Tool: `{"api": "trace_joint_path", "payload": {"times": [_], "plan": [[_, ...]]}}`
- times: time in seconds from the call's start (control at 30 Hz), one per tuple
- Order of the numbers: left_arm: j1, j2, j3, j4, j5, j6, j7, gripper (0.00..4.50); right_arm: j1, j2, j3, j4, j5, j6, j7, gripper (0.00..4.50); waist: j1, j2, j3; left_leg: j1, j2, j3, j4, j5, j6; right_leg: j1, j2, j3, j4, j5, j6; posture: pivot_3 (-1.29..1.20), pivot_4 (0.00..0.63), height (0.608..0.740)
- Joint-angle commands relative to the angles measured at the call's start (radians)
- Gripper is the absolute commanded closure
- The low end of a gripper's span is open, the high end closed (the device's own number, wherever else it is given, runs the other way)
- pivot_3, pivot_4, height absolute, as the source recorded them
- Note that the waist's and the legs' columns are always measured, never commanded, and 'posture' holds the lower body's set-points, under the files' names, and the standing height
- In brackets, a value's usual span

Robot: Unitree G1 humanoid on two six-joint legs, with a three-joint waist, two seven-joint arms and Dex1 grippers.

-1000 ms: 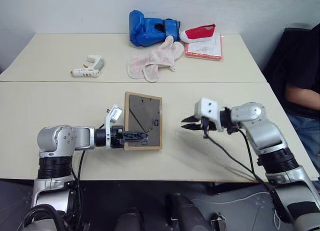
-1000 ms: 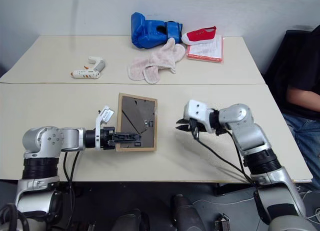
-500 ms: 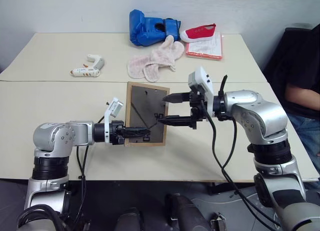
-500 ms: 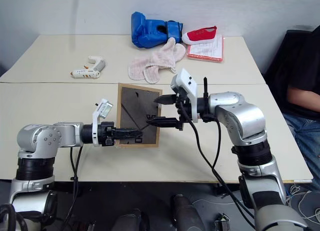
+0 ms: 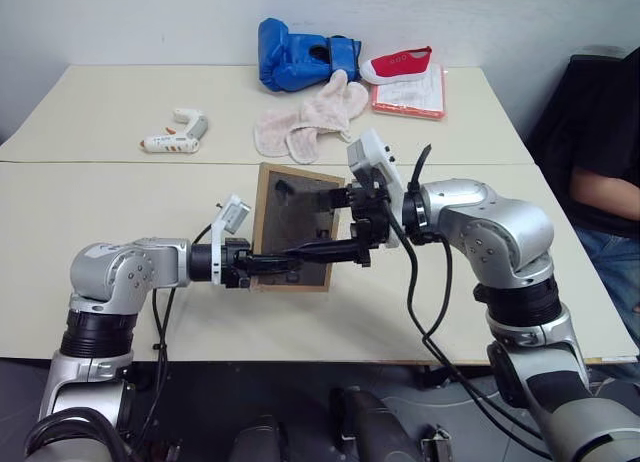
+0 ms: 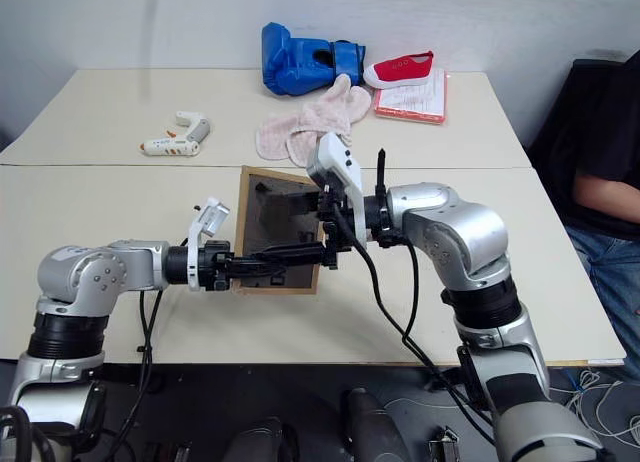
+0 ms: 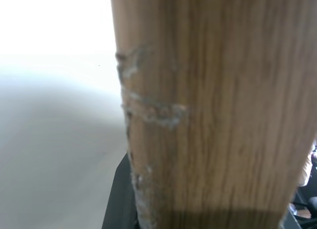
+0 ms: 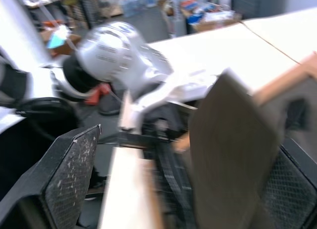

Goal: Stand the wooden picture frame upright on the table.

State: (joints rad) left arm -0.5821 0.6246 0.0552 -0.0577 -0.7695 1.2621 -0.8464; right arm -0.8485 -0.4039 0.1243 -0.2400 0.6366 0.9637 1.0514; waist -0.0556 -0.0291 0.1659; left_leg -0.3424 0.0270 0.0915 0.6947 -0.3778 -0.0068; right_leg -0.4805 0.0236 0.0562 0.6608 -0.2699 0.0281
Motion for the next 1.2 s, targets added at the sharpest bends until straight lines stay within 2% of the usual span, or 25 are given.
{"api": "trace_joint_path", "payload": {"times": [0.03,0.1,0.3,0.33,0.37,0.4,0.47,0.53,0.63,0.73,0.9,1.0,1.1,1.2], "plan": [[-0.042,0.020,0.017,0.028,0.000,-0.027,-0.020,3.68,0.041,-0.082,-0.080,-0.101,0.092,0.021,0.033,0.00,0.002,0.000,0.000,0.000,0.000,0.000,0.000,0.000,0.000,0.000,0.000,0.000,0.000,0.000,0.000,0.00,0.150,0.740],[-0.048,0.025,0.016,0.035,-0.003,-0.027,-0.026,3.68,0.058,-0.116,-0.083,-0.115,0.093,0.012,0.030,0.00,0.003,0.000,0.000,0.000,0.000,0.000,0.000,0.000,0.001,0.001,0.000,0.000,-0.001,0.000,0.000,0.00,0.150,0.740],[-0.067,0.031,0.014,0.043,-0.018,-0.015,-0.033,3.68,0.144,-0.261,-0.013,-0.095,-0.185,-0.297,-0.014,0.00,-0.001,0.000,0.000,-0.001,0.000,0.000,0.000,-0.001,0.001,0.000,0.000,0.000,-0.001,0.000,0.000,0.00,0.150,0.740],[-0.070,0.033,0.013,0.042,-0.022,-0.010,-0.036,3.68,0.175,-0.293,0.007,-0.067,-0.286,-0.467,-0.009,0.00,-0.001,-0.001,0.000,-0.001,0.000,0.000,0.000,-0.001,0.001,0.000,0.000,0.000,-0.001,0.000,0.000,0.00,0.150,0.740],[-0.075,0.036,0.013,0.039,-0.030,-0.001,-0.042,3.68,0.208,-0.332,0.036,0.001,-0.445,-0.734,-0.060,0.00,0.001,-0.001,0.000,-0.001,0.000,0.000,0.000,-0.001,0.001,0.000,0.000,0.000,-0.001,0.000,0.000,0.00,0.150,0.740],[-0.079,0.039,0.012,0.038,-0.036,0.006,-0.047,3.68,0.225,-0.365,0.073,0.089,-0.622,-1.044,-0.148,0.00,0.001,-0.001,0.001,-0.001,0.000,0.000,0.000,0.000,0.001,0.000,0.001,0.000,-0.002,0.000,0.000,0.00,0.150,0.740],[-0.085,0.045,0.005,0.036,-0.038,0.010,-0.059,3.68,0.210,-0.385,0.121,0.250,-0.854,-1.490,-0.310,0.00,0.000,-0.002,0.001,-0.002,-0.001,0.001,0.000,-0.001,0.002,0.000,0.001,0.001,-0.004,0.001,0.002,0.00,0.150,0.740],[-0.091,0.049,-0.001,0.038,-0.039,0.012,-0.064,3.68,0.165,-0.375,0.147,0.378,-0.994,-1.725,-0.437,0.00,-0.006,-0.002,0.001,-0.002,-0.002,0.002,0.000,-0.001,0.002,0.000,0.001,0.003,-0.004,0.001,0.002,0.00,0.150,0.740],[-0.106,0.047,0.000,0.043,-0.048,0.027,-0.069,3.68,0.083,-0.335,0.162,0.516,-1.200,-1.923,-0.652,0.00,-0.017,-0.003,0.002,-0.002,-0.001,0.003,0.000,0.000,0.001,-0.002,0.002,0.004,-0.002,0.001,0.002,0.00,0.150,0.740],[-0.118,0.049,-0.004,0.030,-0.070,0.054,-0.085,3.68,-0.004,-0.279,0.198,0.604,-1.442,-2.006,-0.910,0.00,-0.030,-0.003,0.002,-0.001,-0.001,0.004,0.000,0.001,0.000,-0.002,0.002,0.004,0.000,0.001,0.001,0.00,0.150,0.740],[-0.117,0.055,-0.012,0.006,-0.085,0.074,-0.091,3.68,-0.108,-0.214,0.247,0.720,-1.644,-1.988,-1.219,0.00,-0.030,-0.003,0.002,0.000,0.000,0.004,-0.001,0.002,-0.002,-0.002,0.002,0.004,0.002,-0.001,-0.001,0.00,0.150,0.740],[-0.117,0.053,0.000,0.005,-0.093,0.087,-0.086,3.68,-0.145,-0.210,0.291,0.744,-1.732,-1.979,-1.354,0.62,-0.030,-0.003,0.002,0.000,0.000,0.004,-0.001,0.002,-0.002,-0.002,0.002,0.004,0.002,-0.001,-0.001,0.00,0.150,0.740],[-0.121,0.050,0.021,0.015,-0.111,0.109,-0.079,3.68,-0.174,-0.206,0.350,0.776,-1.820,-1.957,-1.465,1.59,-0.030,-0.003,0.002,0.001,0.000,0.004,-0.001,0.002,-0.002,-0.002,0.002,0.004,0.002,-0.001,-0.001,0.00,0.150,0.740],[-0.134,0.049,0.052,0.035,-0.137,0.150,-0.070,3.68,-0.200,-0.203,0.398,0.791,-1.907,-1.918,-1.631,2.18,-0.033,-0.003,0.002,0.001,0.000,0.004,-0.001,0.002,-0.002,-0.002,0.002,0.004,0.002,-0.001,-0.001,0.00,0.150,0.740]]}}
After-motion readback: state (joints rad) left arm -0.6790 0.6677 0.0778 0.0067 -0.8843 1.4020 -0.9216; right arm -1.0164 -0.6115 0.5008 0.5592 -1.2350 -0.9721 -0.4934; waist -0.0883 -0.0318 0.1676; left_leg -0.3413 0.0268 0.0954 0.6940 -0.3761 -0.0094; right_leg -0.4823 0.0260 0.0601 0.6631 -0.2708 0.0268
